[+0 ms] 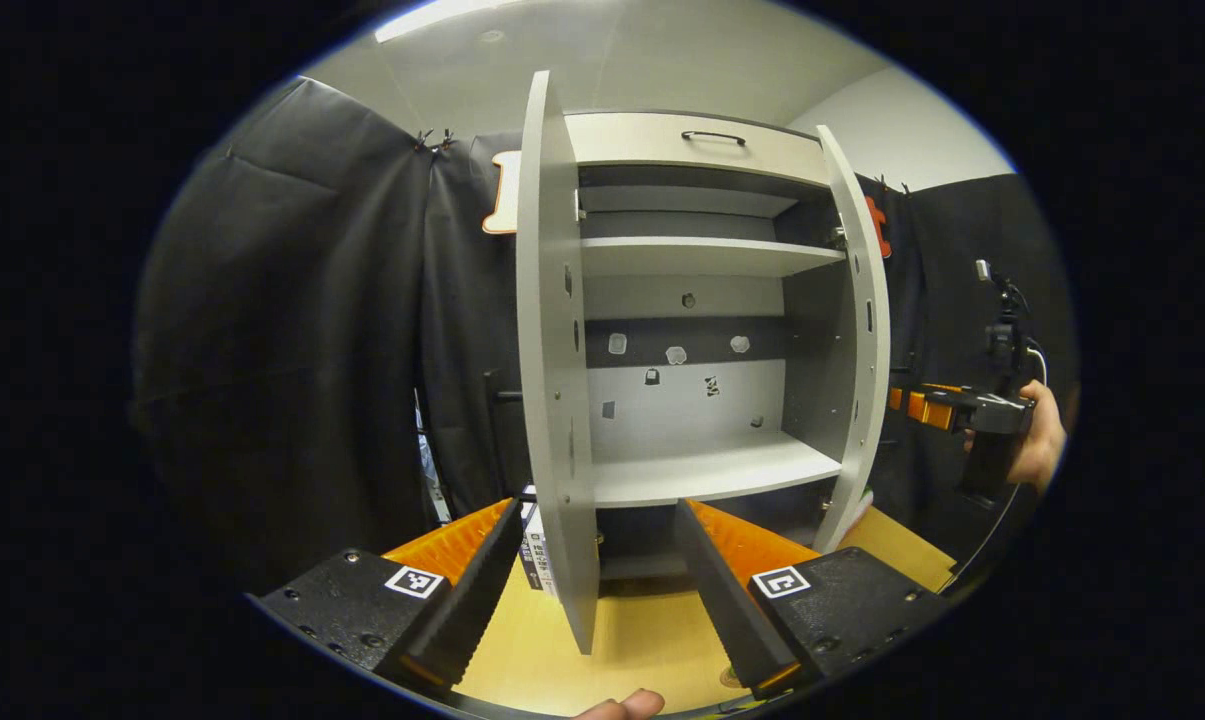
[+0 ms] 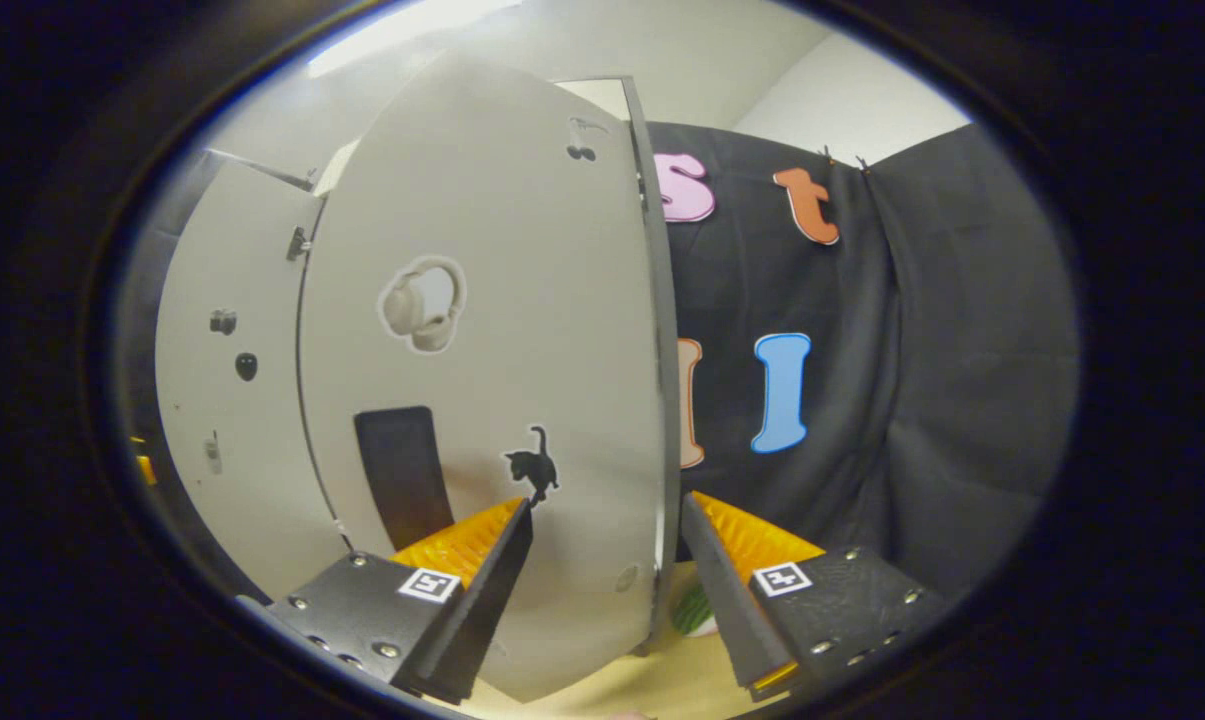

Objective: Grasp the bottle in the cabinet with the left hand and place it on the coaster, then close the right door with the right hand and the left door with the left hand.

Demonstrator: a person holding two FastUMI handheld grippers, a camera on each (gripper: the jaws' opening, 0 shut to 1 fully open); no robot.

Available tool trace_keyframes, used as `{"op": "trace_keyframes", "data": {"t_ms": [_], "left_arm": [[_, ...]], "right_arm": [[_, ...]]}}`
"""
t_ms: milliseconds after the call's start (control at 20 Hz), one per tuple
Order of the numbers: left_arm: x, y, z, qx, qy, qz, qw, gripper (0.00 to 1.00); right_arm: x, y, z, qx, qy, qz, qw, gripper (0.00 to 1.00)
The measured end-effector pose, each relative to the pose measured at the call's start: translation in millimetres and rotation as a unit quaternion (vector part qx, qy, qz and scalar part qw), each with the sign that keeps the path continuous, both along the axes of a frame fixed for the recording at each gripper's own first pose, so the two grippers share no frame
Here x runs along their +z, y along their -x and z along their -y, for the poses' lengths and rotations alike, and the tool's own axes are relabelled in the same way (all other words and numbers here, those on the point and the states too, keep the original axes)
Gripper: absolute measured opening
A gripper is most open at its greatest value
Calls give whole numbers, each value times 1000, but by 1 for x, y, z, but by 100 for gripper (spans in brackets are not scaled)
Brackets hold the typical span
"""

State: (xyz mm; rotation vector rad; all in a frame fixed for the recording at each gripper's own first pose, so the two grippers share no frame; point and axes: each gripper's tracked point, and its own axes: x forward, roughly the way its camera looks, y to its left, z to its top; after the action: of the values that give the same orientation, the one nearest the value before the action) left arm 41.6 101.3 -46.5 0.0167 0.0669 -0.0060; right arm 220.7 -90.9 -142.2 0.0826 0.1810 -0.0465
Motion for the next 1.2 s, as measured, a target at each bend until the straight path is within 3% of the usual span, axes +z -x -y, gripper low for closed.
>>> {"op": "trace_keyframes", "data": {"t_ms": [300, 500, 750, 1050, 1150, 1200], "left_arm": [[-11, 6, -25, 13, 26, -15, 999, 96], [-22, 2, -50, 30, 26, -23, 999, 93], [-40, -13, -72, 42, 47, -34, 997, 96], [-43, -31, -126, 71, 41, -34, 996, 92], [-41, -40, -138, 77, 40, -31, 996, 96], [-39, -44, -143, 78, 39, -31, 996, 93]], "right_arm": [[-6, 21, -37, 27, 21, -8, 999, 97], [-5, 36, -67, 48, 25, -5, 999, 95], [3, 60, -99, 72, 9, 5, 997, 95], [11, 84, -113, 81, 1, 10, 997, 93], [15, 90, -114, 81, -4, 14, 997, 93], [18, 93, -115, 82, -6, 15, 997, 93]]}}
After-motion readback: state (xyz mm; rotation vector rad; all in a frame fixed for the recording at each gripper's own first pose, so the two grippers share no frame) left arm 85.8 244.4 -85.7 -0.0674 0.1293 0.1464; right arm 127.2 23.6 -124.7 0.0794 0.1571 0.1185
